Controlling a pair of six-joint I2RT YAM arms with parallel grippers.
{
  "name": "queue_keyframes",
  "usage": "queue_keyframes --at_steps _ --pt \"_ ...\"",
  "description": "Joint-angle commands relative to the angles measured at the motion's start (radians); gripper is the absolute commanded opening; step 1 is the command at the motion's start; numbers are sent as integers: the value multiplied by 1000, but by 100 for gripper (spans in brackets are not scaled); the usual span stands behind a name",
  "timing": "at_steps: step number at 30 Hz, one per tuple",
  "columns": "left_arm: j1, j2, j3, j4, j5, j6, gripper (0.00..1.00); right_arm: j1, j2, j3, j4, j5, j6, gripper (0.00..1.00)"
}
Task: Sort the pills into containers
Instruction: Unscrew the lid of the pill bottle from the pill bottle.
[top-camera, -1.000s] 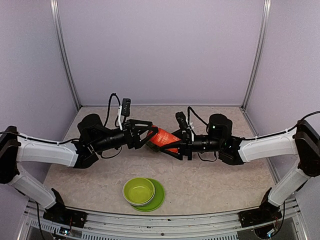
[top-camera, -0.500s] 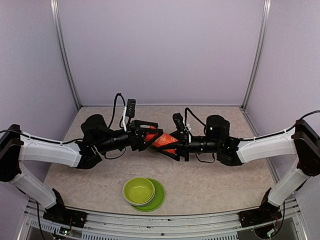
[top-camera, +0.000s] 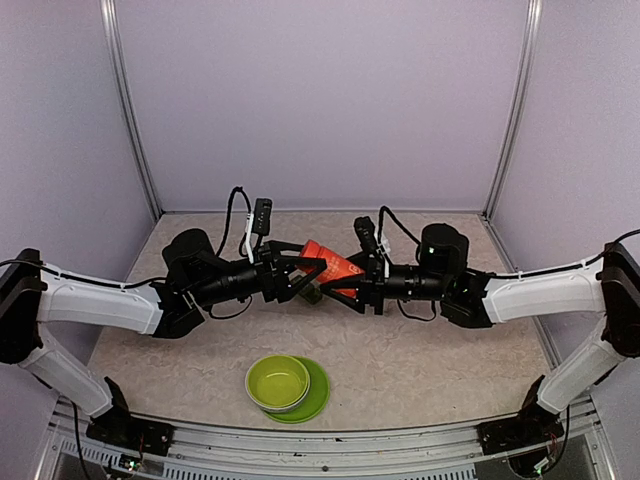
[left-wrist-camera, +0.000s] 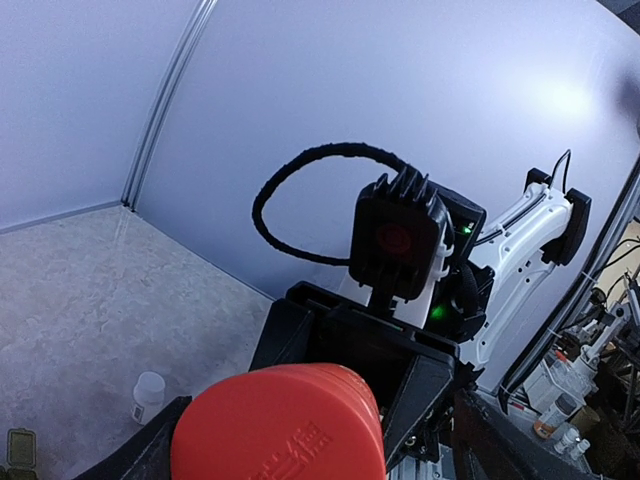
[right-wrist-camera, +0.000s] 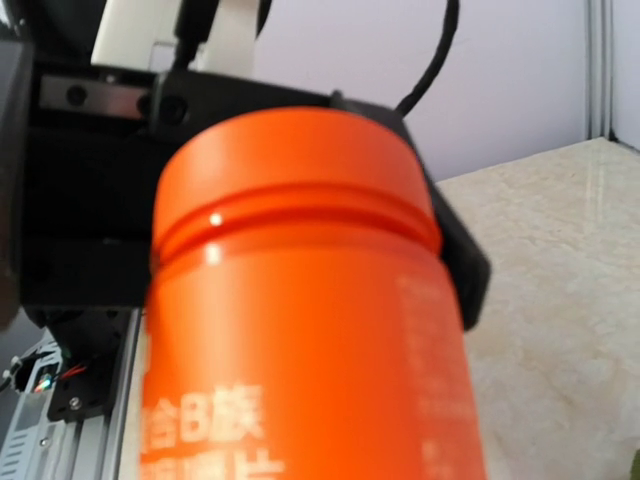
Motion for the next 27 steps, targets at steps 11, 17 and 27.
queue_keyframes --at_steps 11,17,27 --pt "2 -45 -10 -4 2 6 81 -23 -42 -19 24 14 -12 31" --pt "6 -51 -31 14 -20 -2 76 -23 -49 -26 34 9 -9 31" --pt "15 -38 -41 36 -29 -27 55 -23 -53 -44 51 -4 -7 31"
